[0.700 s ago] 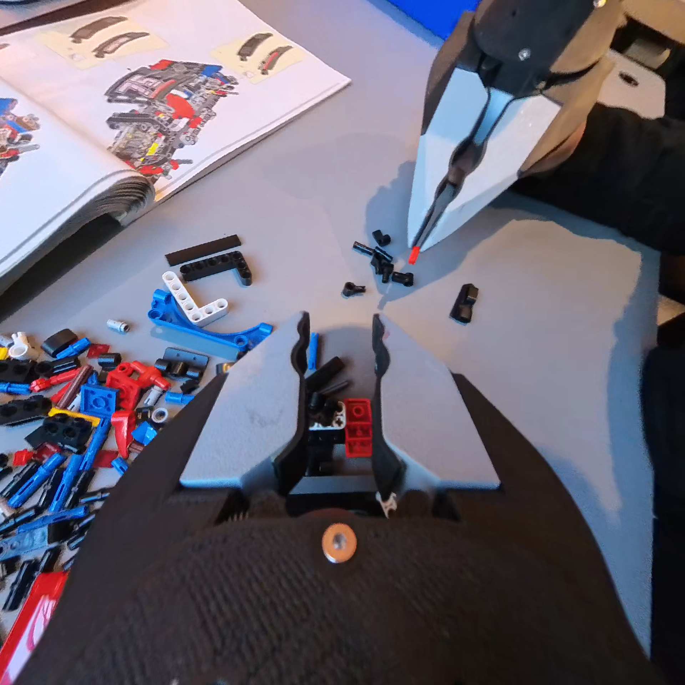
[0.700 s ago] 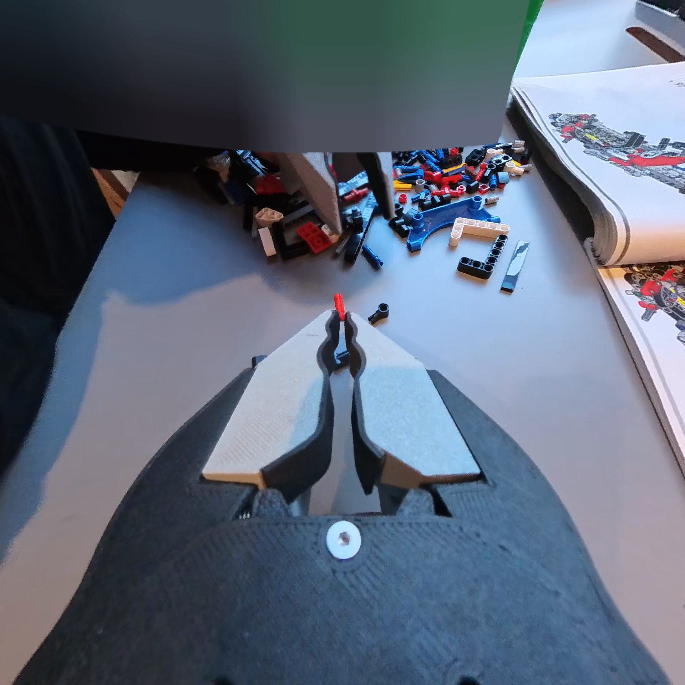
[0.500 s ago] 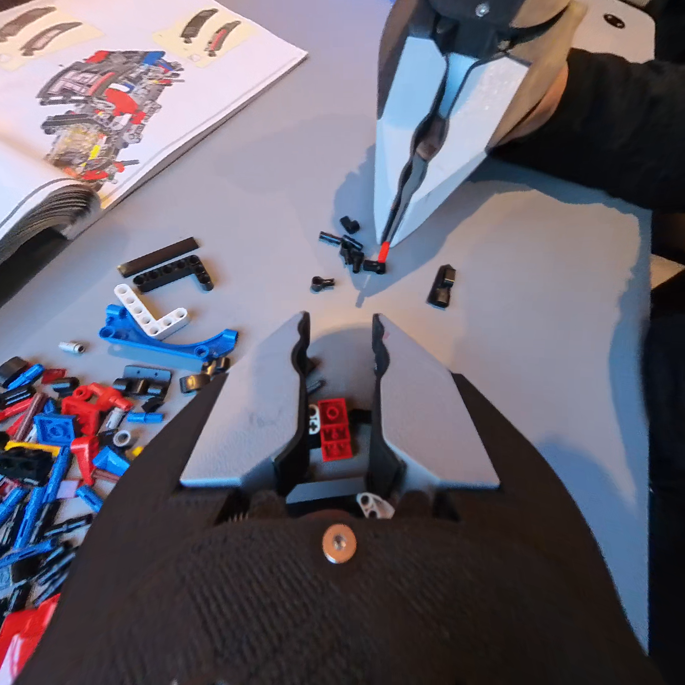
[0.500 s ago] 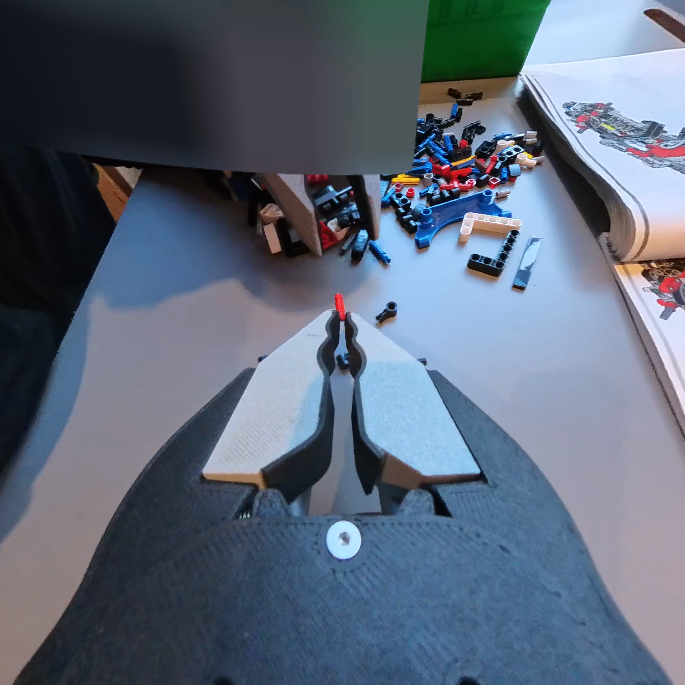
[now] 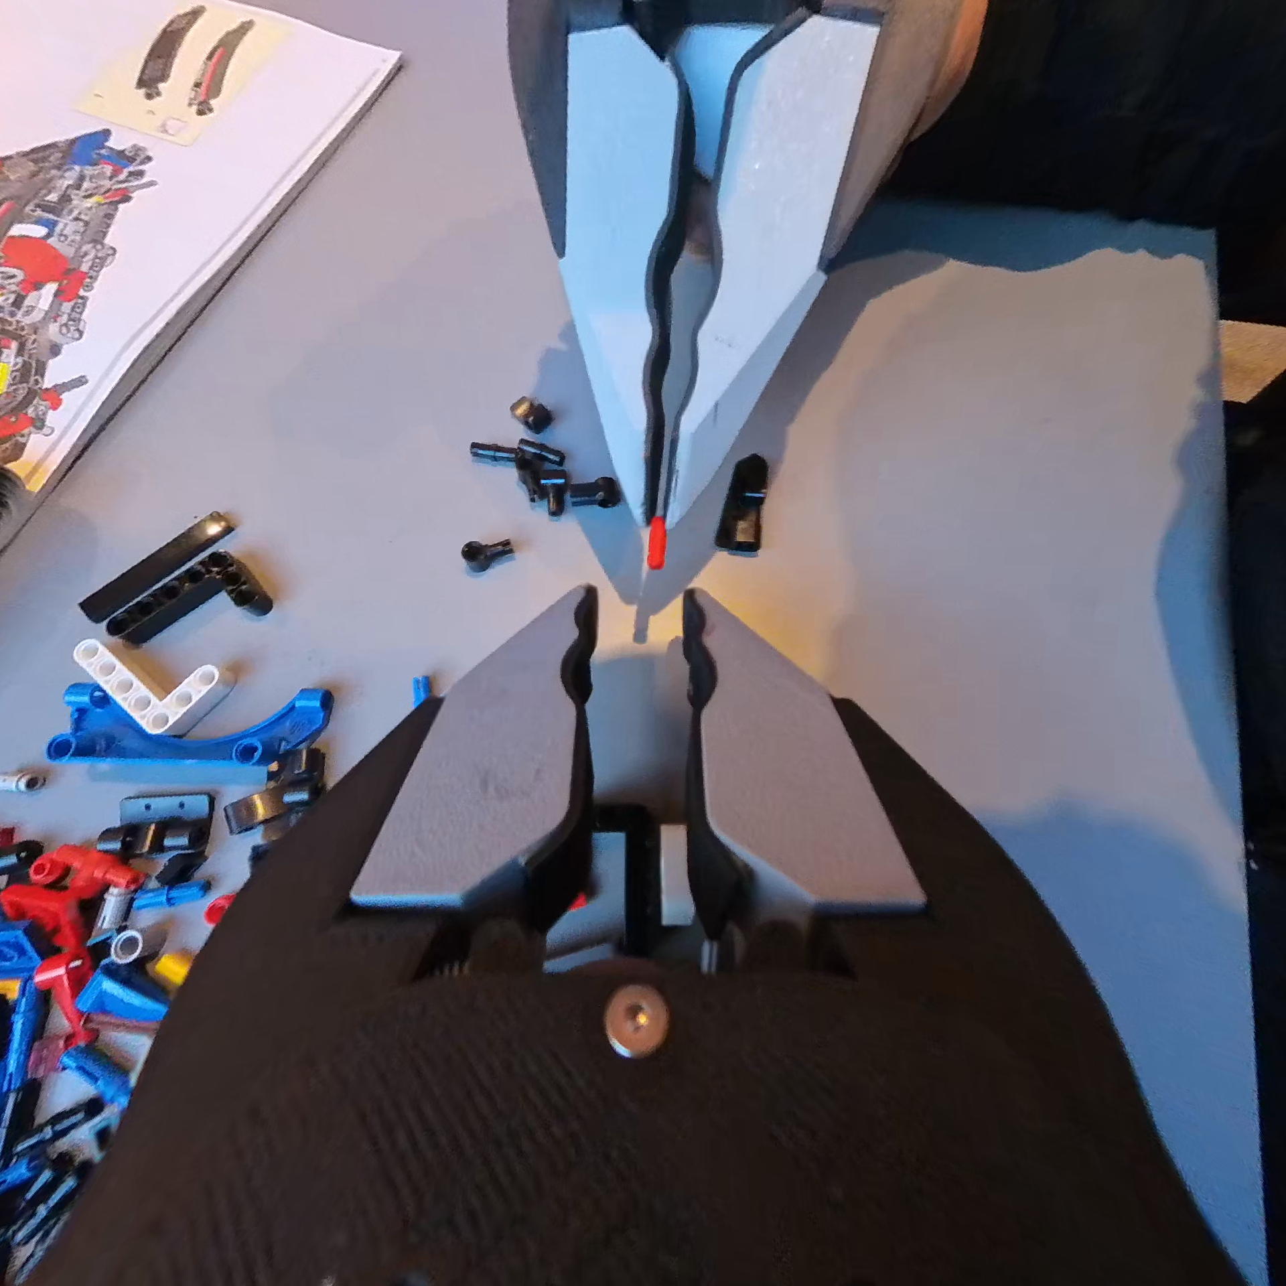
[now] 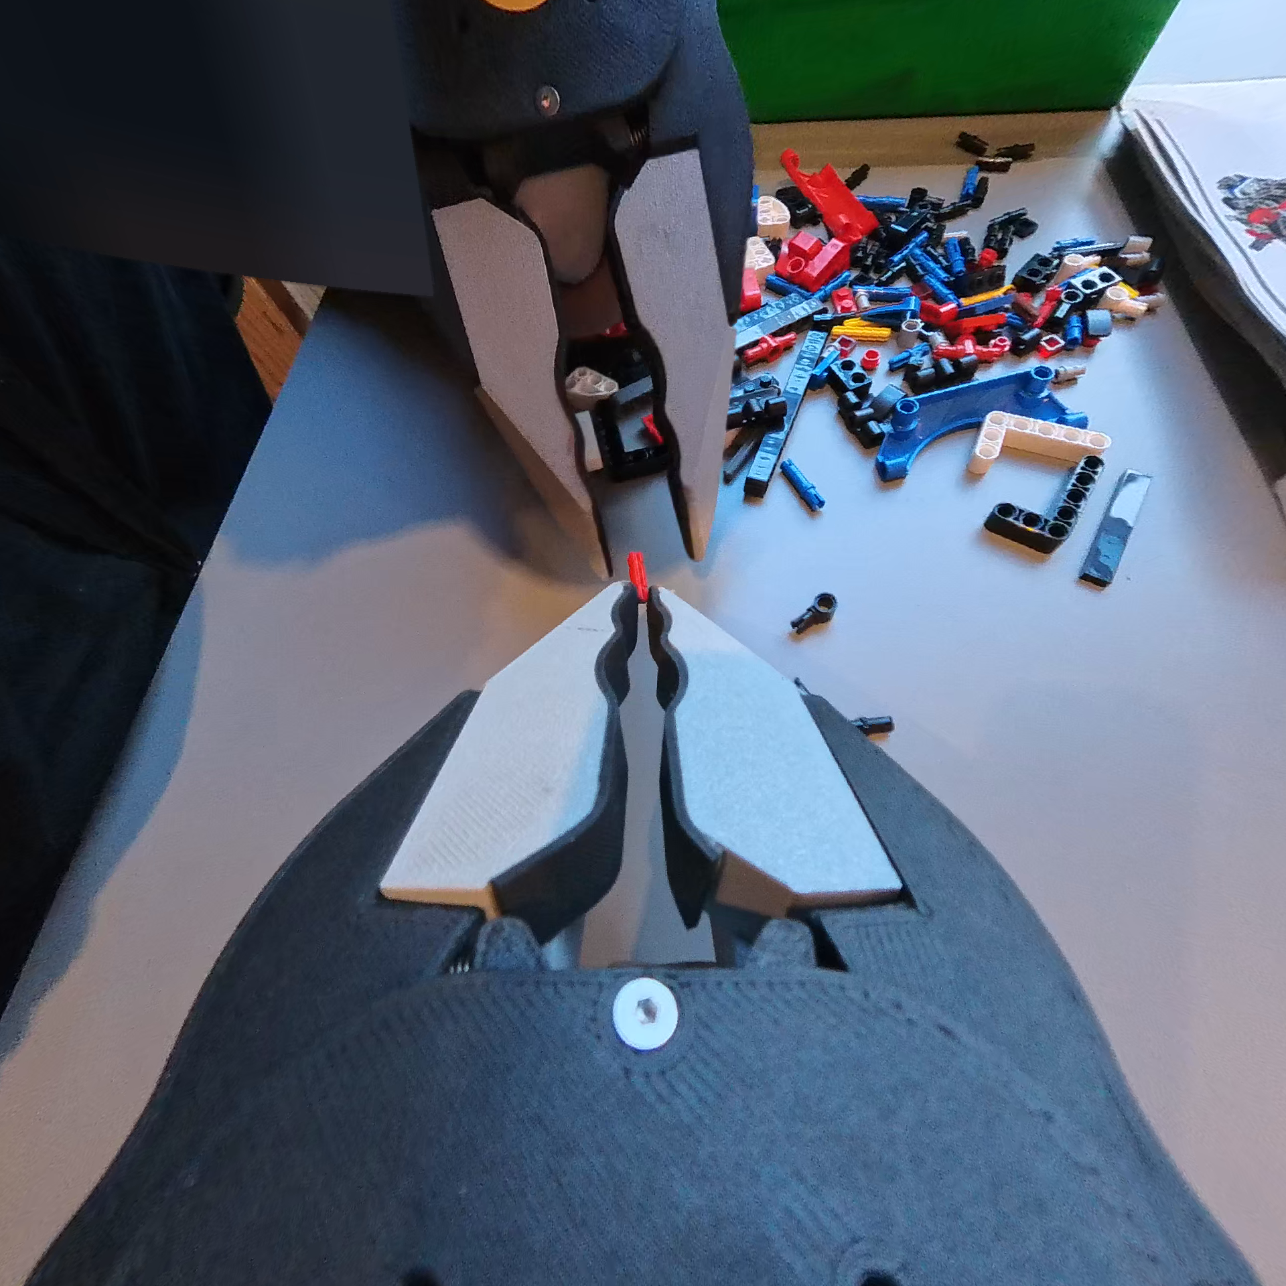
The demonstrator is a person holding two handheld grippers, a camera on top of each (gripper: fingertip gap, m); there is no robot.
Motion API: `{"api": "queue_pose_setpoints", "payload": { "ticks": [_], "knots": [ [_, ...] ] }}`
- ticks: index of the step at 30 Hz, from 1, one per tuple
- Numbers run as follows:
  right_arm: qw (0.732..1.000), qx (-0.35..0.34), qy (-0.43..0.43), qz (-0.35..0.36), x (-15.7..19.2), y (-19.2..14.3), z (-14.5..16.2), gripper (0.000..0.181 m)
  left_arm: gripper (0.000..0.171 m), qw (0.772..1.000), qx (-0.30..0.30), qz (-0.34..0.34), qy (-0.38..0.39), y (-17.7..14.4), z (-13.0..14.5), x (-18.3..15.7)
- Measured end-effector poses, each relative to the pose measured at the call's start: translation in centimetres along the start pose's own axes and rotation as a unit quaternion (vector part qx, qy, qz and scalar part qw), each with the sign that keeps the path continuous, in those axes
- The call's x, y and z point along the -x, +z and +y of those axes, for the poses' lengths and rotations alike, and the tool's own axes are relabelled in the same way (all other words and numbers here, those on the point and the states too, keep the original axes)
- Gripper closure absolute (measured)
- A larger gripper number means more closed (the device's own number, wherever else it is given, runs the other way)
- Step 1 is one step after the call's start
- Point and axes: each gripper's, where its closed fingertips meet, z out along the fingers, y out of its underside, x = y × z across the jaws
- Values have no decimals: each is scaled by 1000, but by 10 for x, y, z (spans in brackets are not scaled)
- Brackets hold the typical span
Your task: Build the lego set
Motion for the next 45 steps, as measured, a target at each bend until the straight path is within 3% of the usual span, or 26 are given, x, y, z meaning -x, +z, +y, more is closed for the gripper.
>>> {"api": "queue_pose_setpoints", "payload": {
  "ticks": [8, 11, 18, 22, 32, 34, 45],
  "knots": [
    [1000, 1, 3, -12, 4, 4, 1, 181, 158, 1000, -10, 17, 8, 2, -4, -9],
    [1000, 4, 0, -18, 7, 6, 1, 181, 170, 1000, -16, 18, 16, 2, -7, -11],
    [999, 14, -7, -30, 11, 5, 5, 181, 171, 999, -5, 18, 34, 3, -5, -16],
    [999, 40, -20, -5, 9, -4, 16, 161, 171, 999, 15, 15, 47, 7, 0, -18],
    [997, 54, -41, 46, 5, -12, 31, 148, 171, 997, 44, 1, 66, 11, 9, -18],
    [996, 55, -41, 53, 1, -12, 32, 137, 171, 997, 42, 3, 64, 11, 8, -18],
    [997, 51, -44, 37, 4, -16, 33, 139, 171, 997, 44, 6, 65, 10, 9, -21]
  ]
}}
